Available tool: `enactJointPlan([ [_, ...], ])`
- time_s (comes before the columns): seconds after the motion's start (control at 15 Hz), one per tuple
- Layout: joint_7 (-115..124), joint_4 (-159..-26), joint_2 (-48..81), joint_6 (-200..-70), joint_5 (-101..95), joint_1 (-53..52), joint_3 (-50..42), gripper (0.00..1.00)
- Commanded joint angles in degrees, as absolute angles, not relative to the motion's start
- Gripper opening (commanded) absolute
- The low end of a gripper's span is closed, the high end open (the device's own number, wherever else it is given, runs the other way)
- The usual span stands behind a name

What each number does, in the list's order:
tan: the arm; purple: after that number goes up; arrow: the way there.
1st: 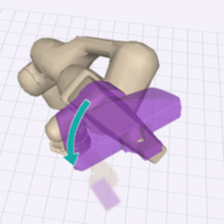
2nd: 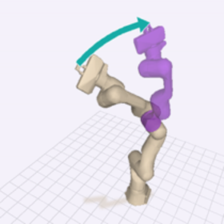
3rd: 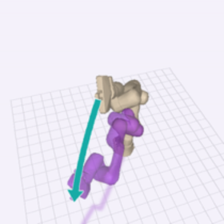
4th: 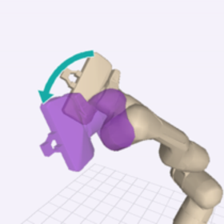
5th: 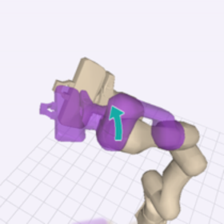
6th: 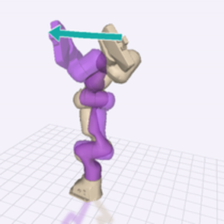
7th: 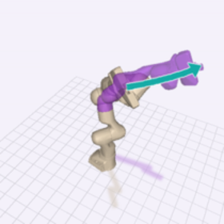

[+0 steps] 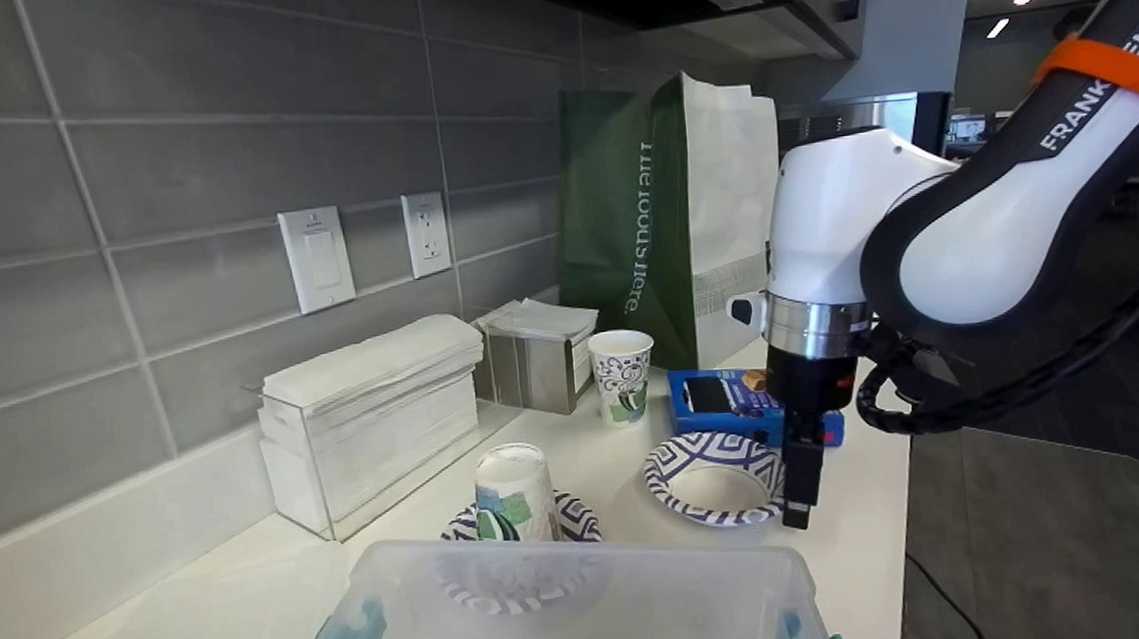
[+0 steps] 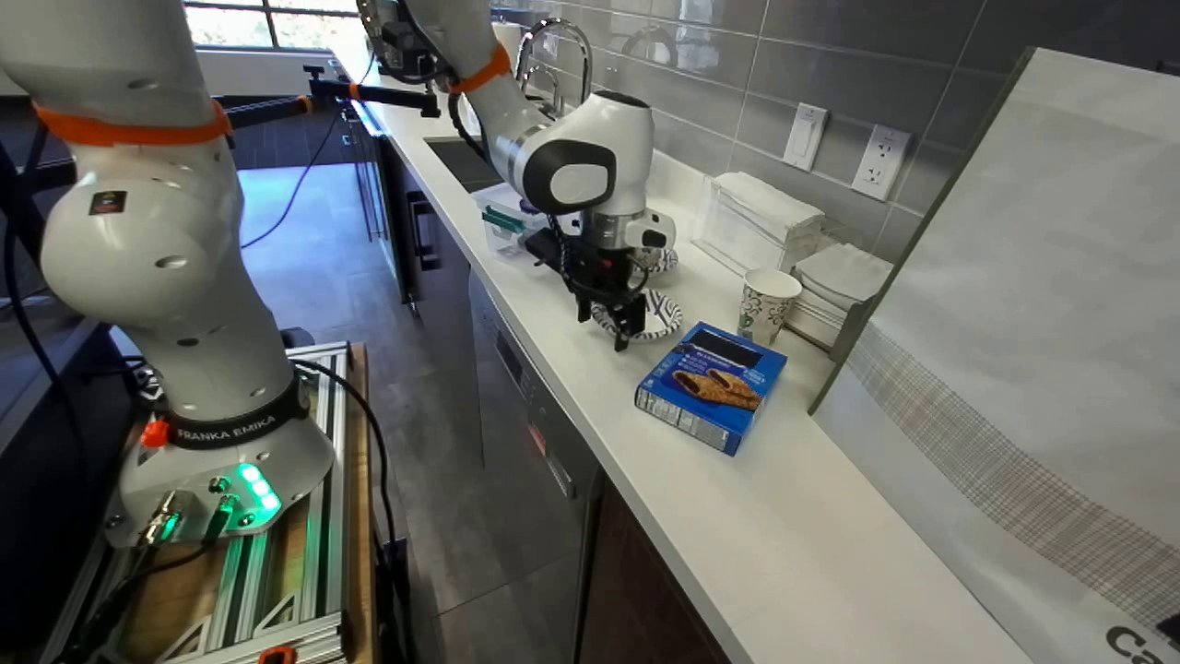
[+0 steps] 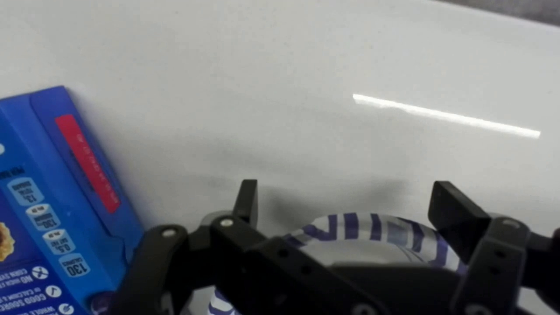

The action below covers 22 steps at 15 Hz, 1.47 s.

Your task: Push the bowl on the right backwards.

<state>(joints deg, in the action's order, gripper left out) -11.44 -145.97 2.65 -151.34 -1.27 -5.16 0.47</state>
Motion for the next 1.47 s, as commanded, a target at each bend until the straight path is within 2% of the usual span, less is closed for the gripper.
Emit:
enactJointPlan([
  [0.0, -10.6, -145.4, 5.1, -156.8, -0.2, -4.1, 1.6, 1.00],
  [1.4, -18.7, -135.6, 14.8, -167.9, -0.1, 0.1, 5.2, 1.00],
])
